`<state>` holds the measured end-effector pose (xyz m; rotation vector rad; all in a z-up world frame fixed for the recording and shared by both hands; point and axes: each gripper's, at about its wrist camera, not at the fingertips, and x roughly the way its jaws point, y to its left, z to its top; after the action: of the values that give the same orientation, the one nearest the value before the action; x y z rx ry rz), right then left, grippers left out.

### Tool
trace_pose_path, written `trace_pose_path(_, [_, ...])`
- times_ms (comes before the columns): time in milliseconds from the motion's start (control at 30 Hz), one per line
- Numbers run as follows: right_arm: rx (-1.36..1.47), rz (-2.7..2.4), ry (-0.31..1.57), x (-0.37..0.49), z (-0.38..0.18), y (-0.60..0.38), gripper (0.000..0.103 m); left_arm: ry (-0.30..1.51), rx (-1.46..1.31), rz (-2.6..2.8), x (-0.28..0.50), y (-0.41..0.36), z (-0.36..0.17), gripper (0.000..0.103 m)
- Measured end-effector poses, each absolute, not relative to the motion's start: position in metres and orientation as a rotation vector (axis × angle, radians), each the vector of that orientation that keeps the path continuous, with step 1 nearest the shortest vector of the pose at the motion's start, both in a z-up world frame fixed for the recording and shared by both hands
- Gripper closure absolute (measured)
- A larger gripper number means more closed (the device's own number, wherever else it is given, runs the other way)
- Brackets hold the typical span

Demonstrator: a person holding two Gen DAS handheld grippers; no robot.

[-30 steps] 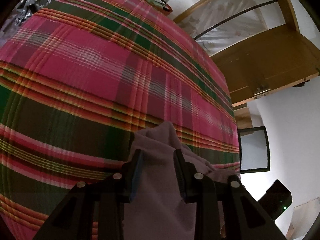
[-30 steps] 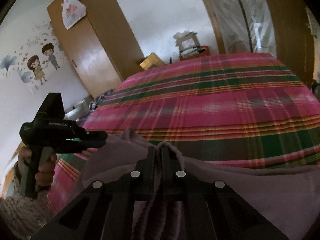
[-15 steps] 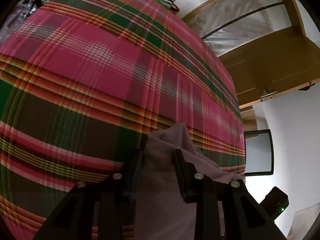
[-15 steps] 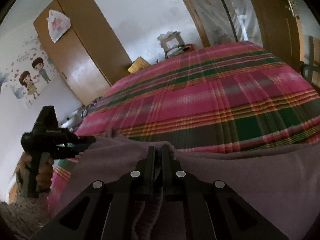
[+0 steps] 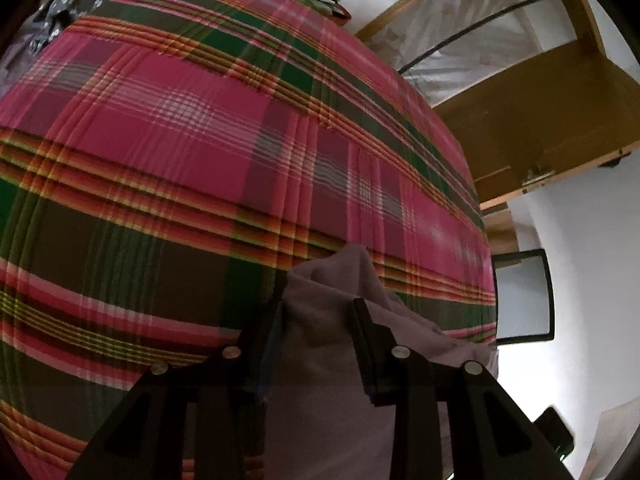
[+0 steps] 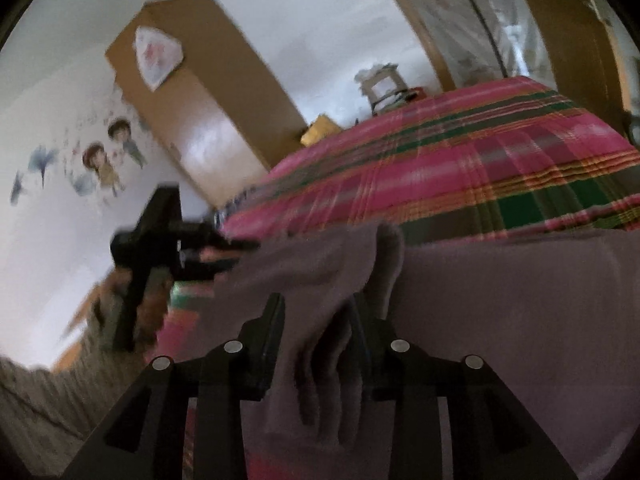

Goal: Fold clothes

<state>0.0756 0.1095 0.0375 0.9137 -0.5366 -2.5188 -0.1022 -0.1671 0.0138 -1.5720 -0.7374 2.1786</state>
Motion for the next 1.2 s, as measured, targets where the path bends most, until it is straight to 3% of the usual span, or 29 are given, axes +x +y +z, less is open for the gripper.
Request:
trace_pose_path(200, [0.943, -2.544, -0.371, 0.097, 0.034, 0.092, 0.070, -0.791, -1.556, 2.185, -0.104, -0.171, 0.010, 0.073])
trace_pose_path(300, [0.954, -2.554, -0.374, 0.100, 0.032, 0.095, 0.093, -0.826, -1.561, 2.183, -0.104, -0.177, 0.008, 0.080])
trace_pose_path(433, [0.975, -2.542, -0.415, 0.102, 0.031, 0.099, 0.096, -0.865, -1.565, 2.182, -0.104, -0.182, 0.006, 0.085])
trace_pose_path(667, [1.029, -2.536, -0.492, 0.107, 0.022, 0.106, 0.094, -0.875, -1.558, 2.189, -0.104, -0.181, 0.004, 0.086])
trace_pose_path(800, [1.043, -2.595, -0.362, 0.109, 0.027, 0.094, 0.090, -0.870, -1.565, 2.174, -0.104, -0.180, 0.006, 0.085])
trace_pose_path(867, [1.045, -2.638, -0.322, 0.112, 0.031, 0.093, 0.080, -0.863, -1.559, 2.179, -0.102, -0.182, 0.009, 0.084])
trace_pose_path(933, [1.042, -2.686, -0.301, 0.116, 0.035, 0.094, 0.077, -0.857, -1.553, 2.184, -0.100, -0.184, 0.011, 0.083])
trace_pose_path(1200, [0.945, -2.733, -0.125, 0.128, 0.042, 0.068, 0.071, -0.845, -1.537, 2.216, -0.091, -0.194, 0.018, 0.079])
